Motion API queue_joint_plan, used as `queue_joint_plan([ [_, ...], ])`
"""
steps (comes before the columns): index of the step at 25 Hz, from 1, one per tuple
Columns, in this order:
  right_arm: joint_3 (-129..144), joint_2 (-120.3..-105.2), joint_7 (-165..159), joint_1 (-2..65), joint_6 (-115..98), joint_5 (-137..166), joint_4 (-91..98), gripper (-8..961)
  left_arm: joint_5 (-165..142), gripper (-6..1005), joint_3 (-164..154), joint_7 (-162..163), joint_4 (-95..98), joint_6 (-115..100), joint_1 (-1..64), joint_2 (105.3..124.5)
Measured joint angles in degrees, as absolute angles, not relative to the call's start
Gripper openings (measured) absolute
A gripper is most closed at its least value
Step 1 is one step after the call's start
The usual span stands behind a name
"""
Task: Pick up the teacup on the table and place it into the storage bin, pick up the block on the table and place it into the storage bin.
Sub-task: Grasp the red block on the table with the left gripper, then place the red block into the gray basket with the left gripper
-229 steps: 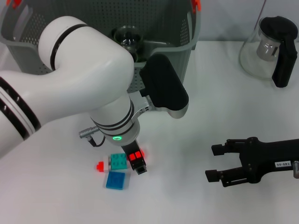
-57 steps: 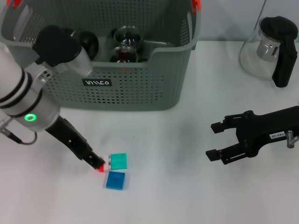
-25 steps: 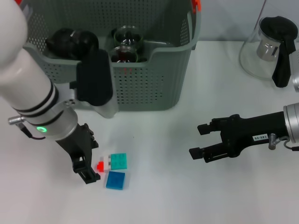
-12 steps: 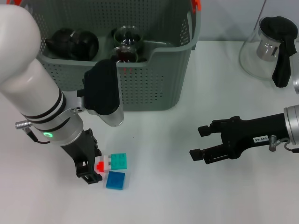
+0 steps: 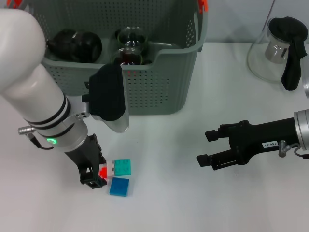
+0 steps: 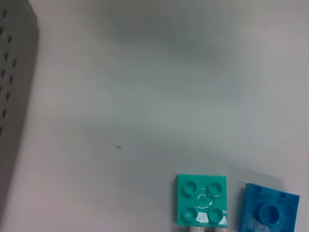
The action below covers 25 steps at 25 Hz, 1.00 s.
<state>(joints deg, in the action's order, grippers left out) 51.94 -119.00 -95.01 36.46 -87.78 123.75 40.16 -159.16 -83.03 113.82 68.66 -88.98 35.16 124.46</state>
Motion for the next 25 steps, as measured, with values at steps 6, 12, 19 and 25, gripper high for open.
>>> queue_joint_plan([
  [6, 51.9, -119.06, -94.9, 36.3, -87.6, 123.7, 40.2, 925, -159.2, 505, -83.9, 114.3, 67.2, -88.2, 35.4, 124.46],
  [12, 51.9, -119.09, -94.8, 36.3, -87.6, 123.7, 40.2, 926, -159.1, 485, -84.0, 114.8, 67.5, -88.1, 35.4, 124.52],
  [19, 51.9, -119.09, -94.8, 36.3, -87.6, 123.8, 40.2, 926, -159.1, 343, -85.7, 117.0, 67.4, -87.5, 36.0, 124.54],
  [25, 51.9, -119.07, -94.7, 36.3, -87.6, 123.8, 40.2, 925, -159.3, 206, -85.6, 118.5, 68.1, -87.5, 36.3, 124.40],
])
